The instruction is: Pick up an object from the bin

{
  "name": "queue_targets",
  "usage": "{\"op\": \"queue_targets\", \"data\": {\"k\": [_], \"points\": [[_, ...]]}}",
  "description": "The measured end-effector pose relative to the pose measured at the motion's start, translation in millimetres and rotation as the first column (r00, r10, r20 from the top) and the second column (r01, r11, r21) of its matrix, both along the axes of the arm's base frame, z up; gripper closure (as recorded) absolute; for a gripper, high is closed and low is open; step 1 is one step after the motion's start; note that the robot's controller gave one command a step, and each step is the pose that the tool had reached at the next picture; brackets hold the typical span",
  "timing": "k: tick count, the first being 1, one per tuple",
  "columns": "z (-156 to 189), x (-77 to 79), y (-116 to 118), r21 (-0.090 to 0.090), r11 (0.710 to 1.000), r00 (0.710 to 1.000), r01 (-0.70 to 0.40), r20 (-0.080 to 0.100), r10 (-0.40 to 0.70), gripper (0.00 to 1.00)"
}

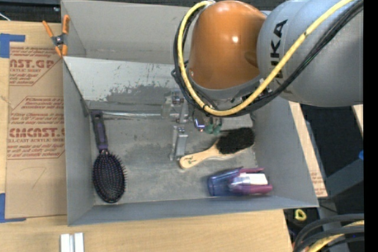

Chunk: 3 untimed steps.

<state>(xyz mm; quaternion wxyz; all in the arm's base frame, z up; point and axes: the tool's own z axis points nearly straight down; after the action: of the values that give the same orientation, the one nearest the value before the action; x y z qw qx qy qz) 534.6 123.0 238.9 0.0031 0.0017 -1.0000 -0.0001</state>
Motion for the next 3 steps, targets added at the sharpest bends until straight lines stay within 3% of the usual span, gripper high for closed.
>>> {"op": "queue_targets", "data": {"k": [1,2,3], "points": [[5,1.5,-1,0.001,1.0,1.0,0.002,0.008,-0.002,0.0],[-103,3.6,45,0.001,0.951,0.951,-0.311,0.01,0.31,0.0],[-84,15.8,-114,0.001,0.973,0.973,-0.231,0.016,0.231,0.0]]}}
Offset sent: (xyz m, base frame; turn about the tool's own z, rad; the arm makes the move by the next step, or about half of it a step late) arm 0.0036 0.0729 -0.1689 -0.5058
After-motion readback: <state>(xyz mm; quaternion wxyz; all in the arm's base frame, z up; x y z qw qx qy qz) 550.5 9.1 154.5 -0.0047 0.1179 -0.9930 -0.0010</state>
